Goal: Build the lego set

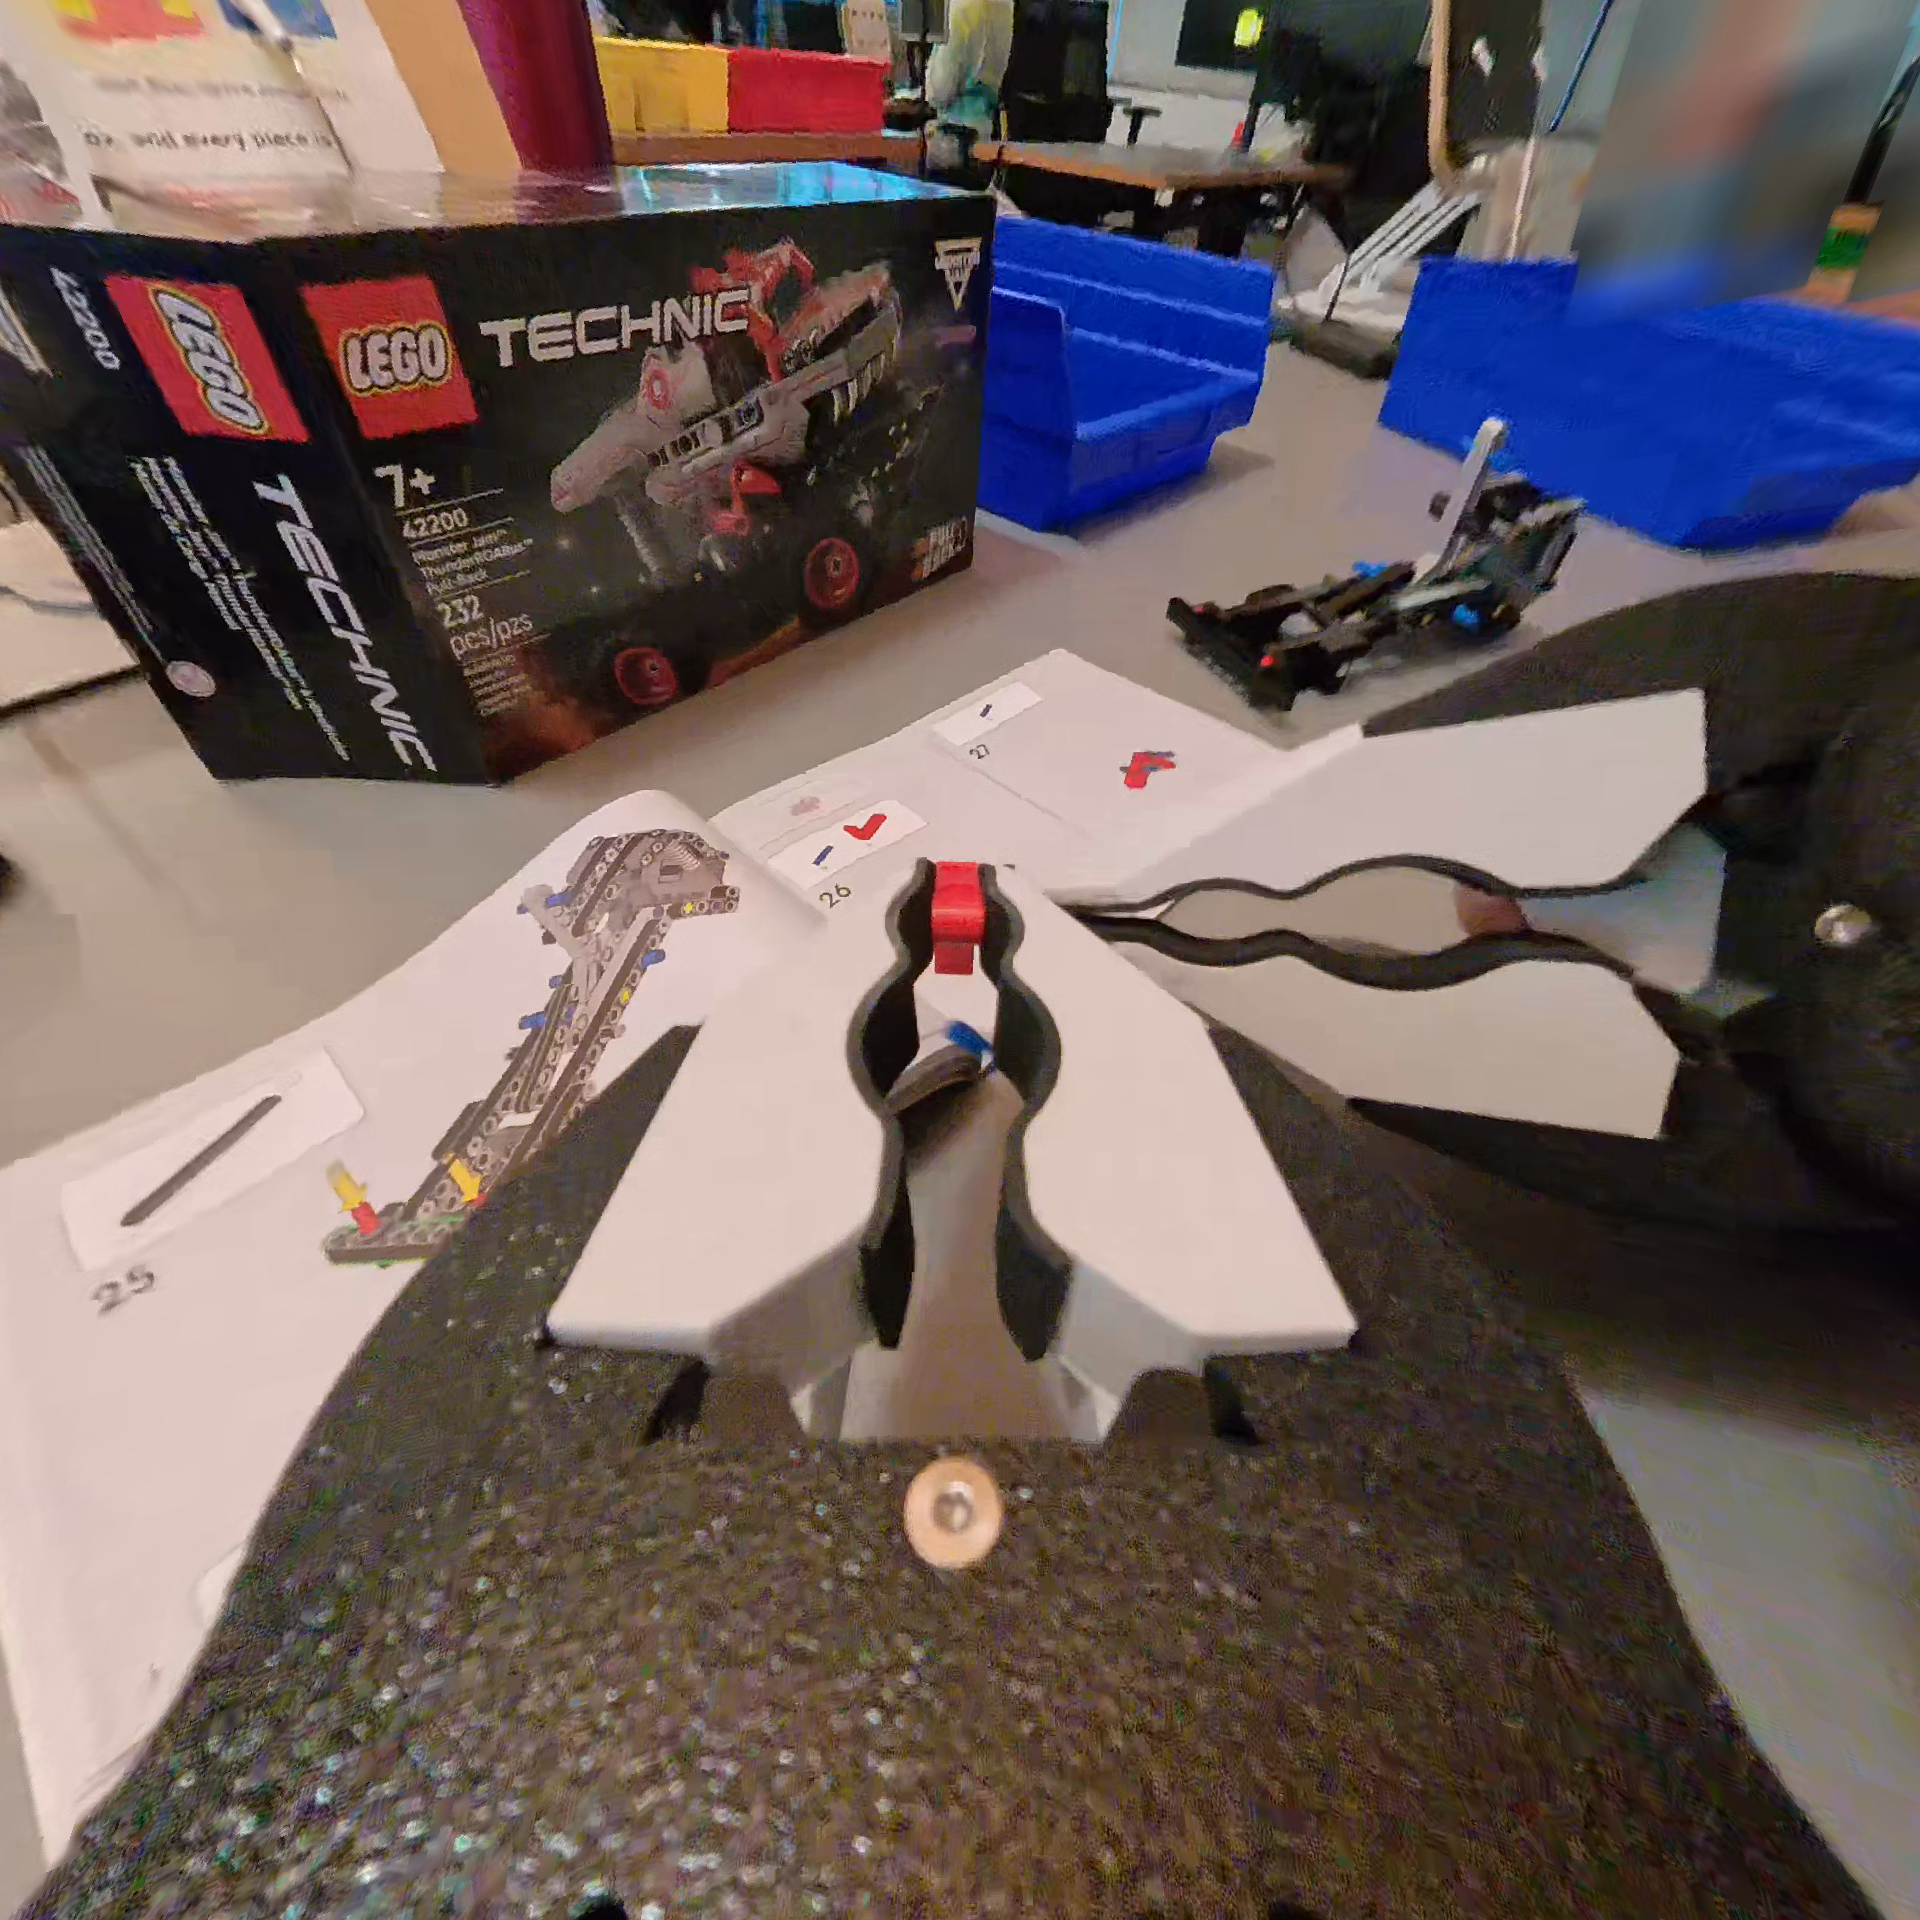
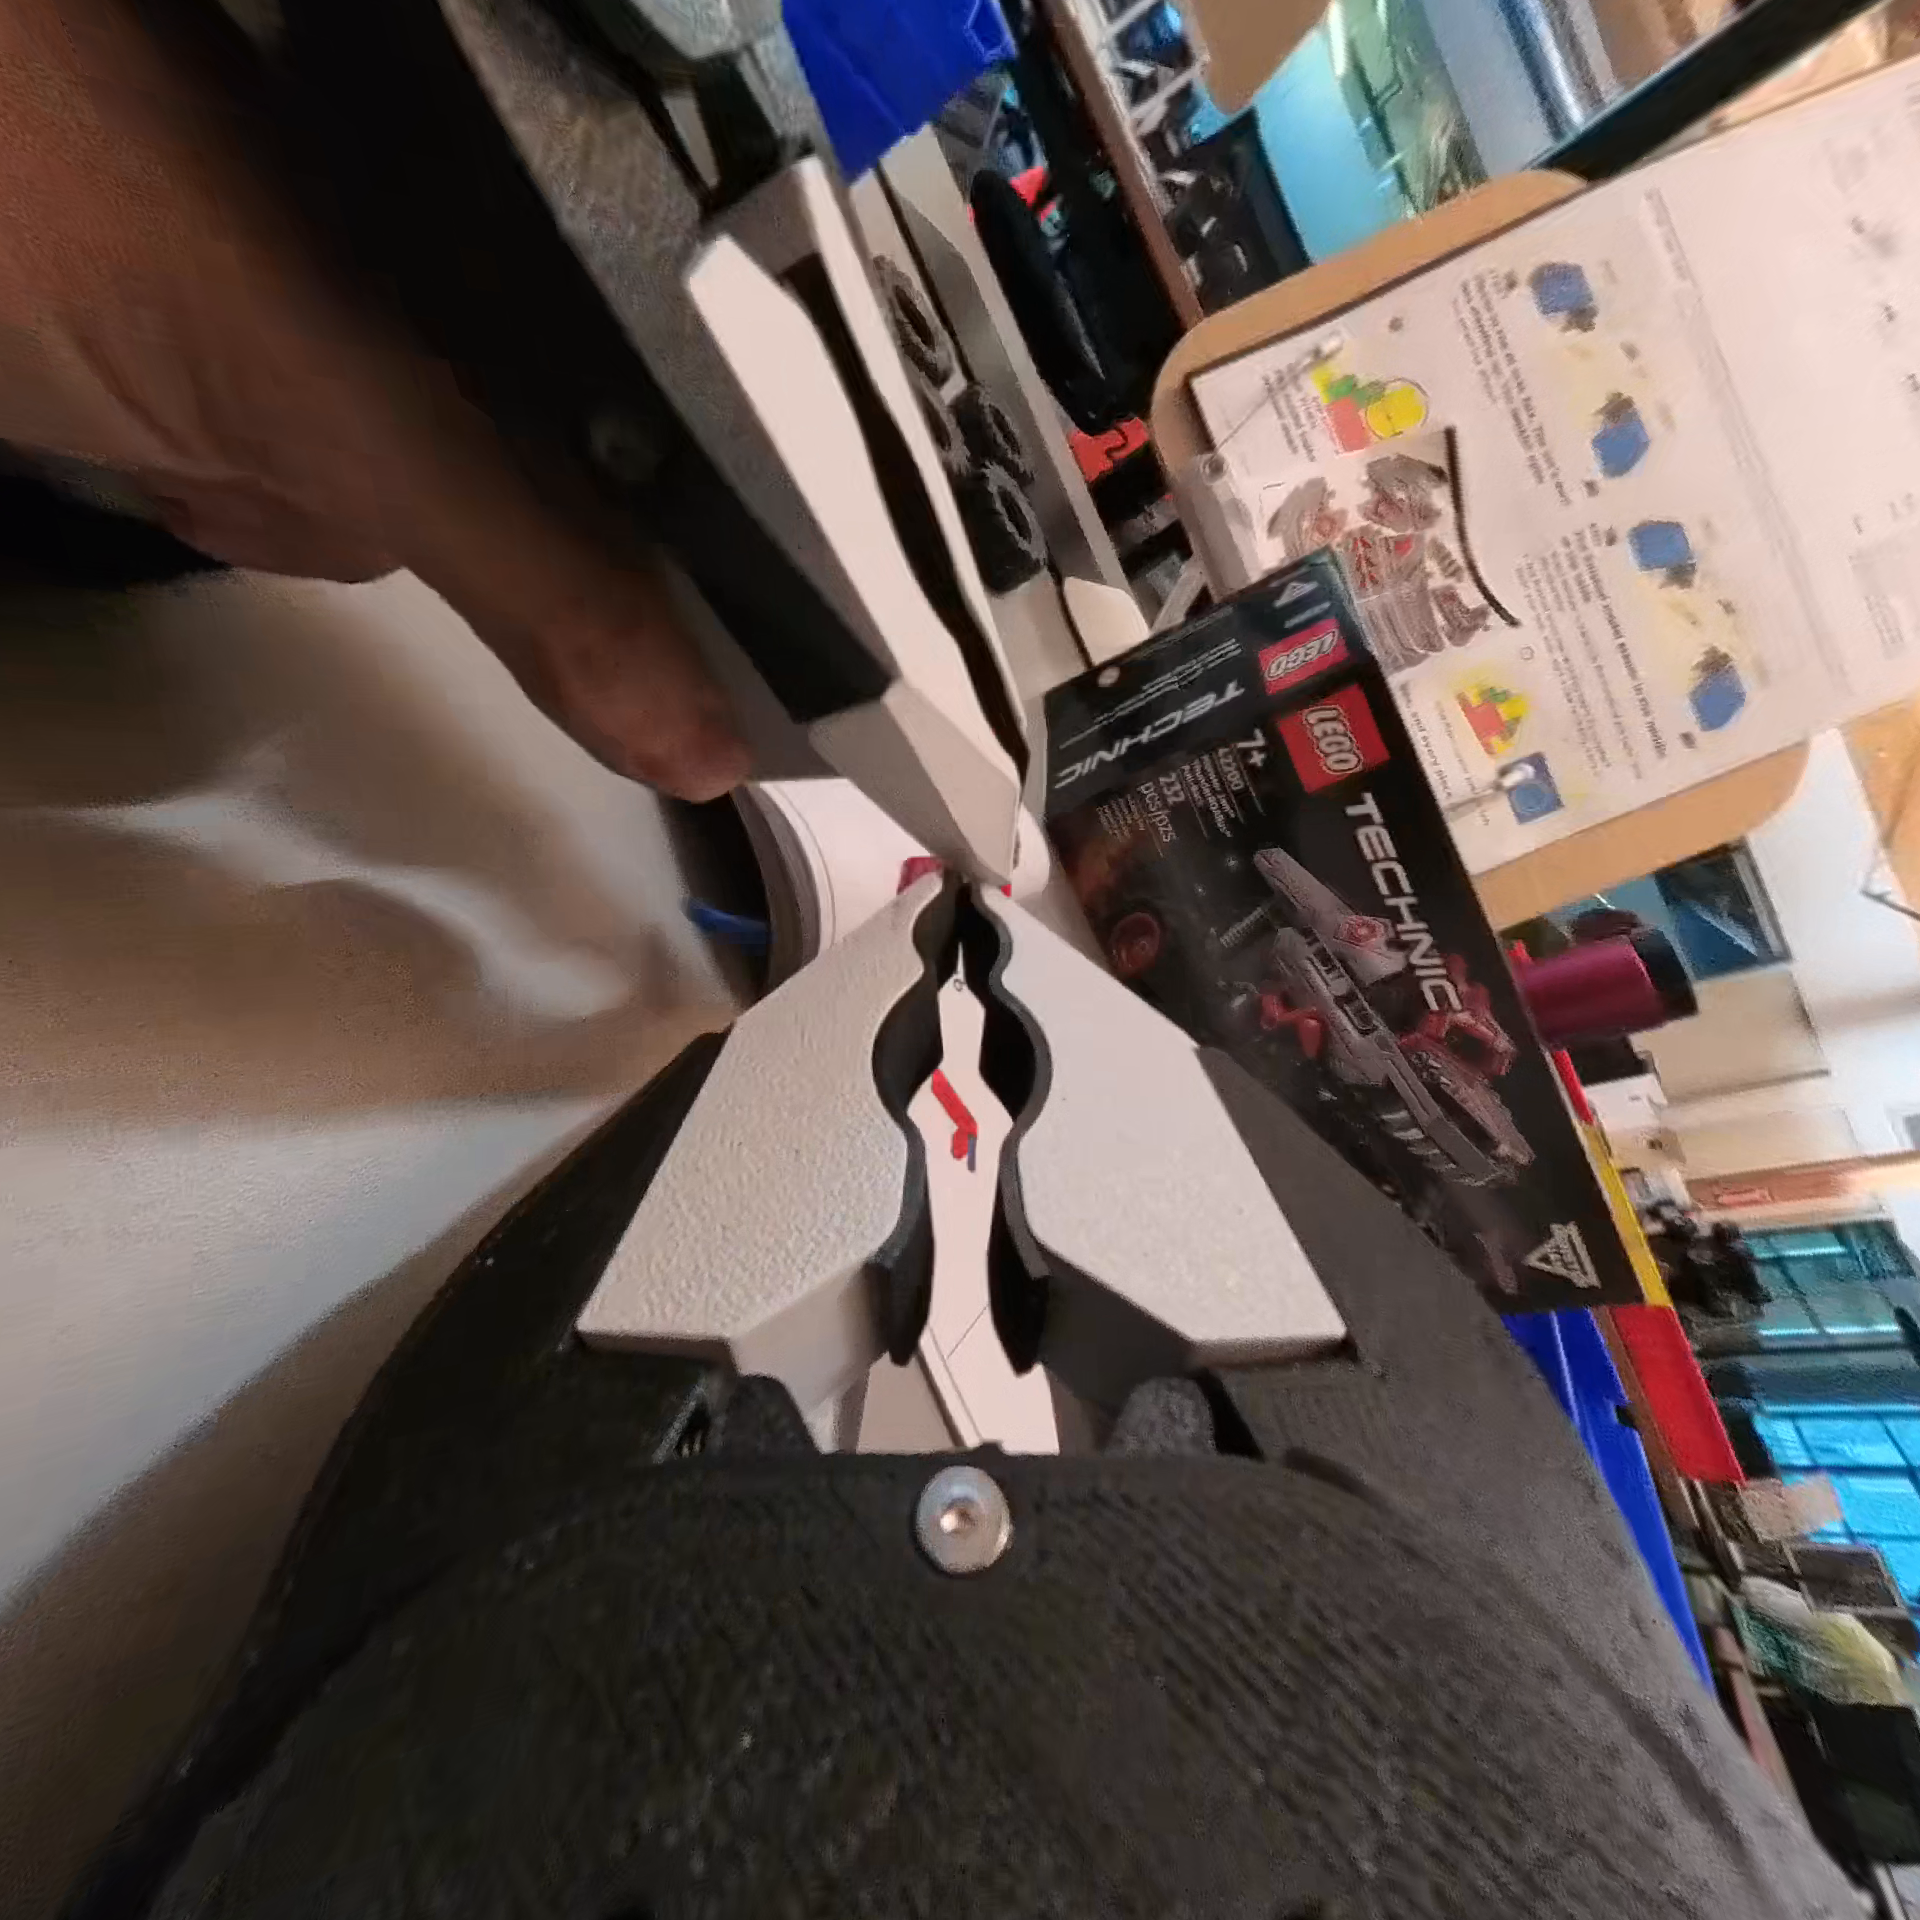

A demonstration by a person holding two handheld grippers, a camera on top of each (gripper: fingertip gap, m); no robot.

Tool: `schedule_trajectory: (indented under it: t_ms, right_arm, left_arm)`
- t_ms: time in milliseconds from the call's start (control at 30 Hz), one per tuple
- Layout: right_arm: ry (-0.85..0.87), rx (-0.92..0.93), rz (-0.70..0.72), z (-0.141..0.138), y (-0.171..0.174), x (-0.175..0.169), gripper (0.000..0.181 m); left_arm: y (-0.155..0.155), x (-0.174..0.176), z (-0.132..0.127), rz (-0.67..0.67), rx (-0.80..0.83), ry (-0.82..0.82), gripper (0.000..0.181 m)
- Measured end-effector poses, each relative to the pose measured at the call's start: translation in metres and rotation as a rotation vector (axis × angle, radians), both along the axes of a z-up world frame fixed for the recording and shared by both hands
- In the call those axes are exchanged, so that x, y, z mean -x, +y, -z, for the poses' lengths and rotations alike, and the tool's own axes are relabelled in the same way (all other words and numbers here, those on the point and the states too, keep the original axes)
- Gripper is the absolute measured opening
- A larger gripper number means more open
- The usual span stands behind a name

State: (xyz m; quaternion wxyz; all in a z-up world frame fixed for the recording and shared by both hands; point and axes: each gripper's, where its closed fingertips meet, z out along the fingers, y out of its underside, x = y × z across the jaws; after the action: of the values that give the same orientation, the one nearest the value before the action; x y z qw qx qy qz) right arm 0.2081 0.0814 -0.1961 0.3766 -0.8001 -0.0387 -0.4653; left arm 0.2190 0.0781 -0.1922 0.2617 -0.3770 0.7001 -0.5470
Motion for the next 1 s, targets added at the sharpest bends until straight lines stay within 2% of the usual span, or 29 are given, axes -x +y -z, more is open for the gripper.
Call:
schedule_trajectory:
  t_ms: [33, 100, 233, 333, 467, 600, 667, 800, 833, 900, 1000]
  right_arm:
    - [0.003, 0.004, -0.001, 0.001, -0.001, -0.001, 0.0]
    - [0.038, -0.014, -0.008, 0.004, -0.001, -0.001, 0.0]
    - [0.141, -0.04, -0.039, 0.015, -0.01, 0.0, 0.0]
    - [0.312, -0.055, -0.069, 0.033, -0.02, -0.003, 0.0]
    - [0.393, -0.143, -0.039, 0.034, -0.033, -0.016, 0.0]
    - [0.357, -0.145, -0.018, 0.033, -0.037, -0.021, 0.0]
    - [0.372, -0.162, -0.039, 0.03, -0.036, -0.019, 0.0]
    - [0.498, -0.238, -0.206, 0.019, -0.025, 0.008, 0.026]
    - [0.524, -0.285, -0.229, 0.012, -0.022, 0.013, 0.027]
    - [0.512, -0.431, -0.217, -0.009, -0.02, 0.013, 0.026]
    - [0.452, -0.687, -0.174, -0.04, -0.024, 0.009, 0.025]
  left_arm:
    - [-0.002, 0.001, -0.001, 0.004, -0.025, -0.021, 0.005]
    - [-0.006, 0.003, -0.003, 0.015, -0.024, -0.029, 0.005]
    - [0.005, -0.001, 0.002, -0.028, -0.115, -0.042, 0.005]
    - [0.01, -0.003, 0.0, -0.035, -0.07, -0.044, 0.005]
    - [0.015, -0.005, -0.003, -0.04, -0.014, -0.036, 0.005]
    - [0.024, -0.006, -0.01, -0.045, 0.098, -0.025, 0.005]
    - [0.026, -0.004, -0.014, -0.021, 0.152, -0.022, 0.005]
    - [0.01, 0.014, -0.028, 0.159, 0.212, 0.004, 0.004]
    - [0.004, 0.018, -0.032, 0.198, 0.269, 0.034, 0.004]
    - [-0.005, 0.024, -0.047, 0.235, 0.494, 0.092, 0.004]
    - [-0.003, 0.02, -0.061, 0.187, 0.8, 0.133, 0.005]
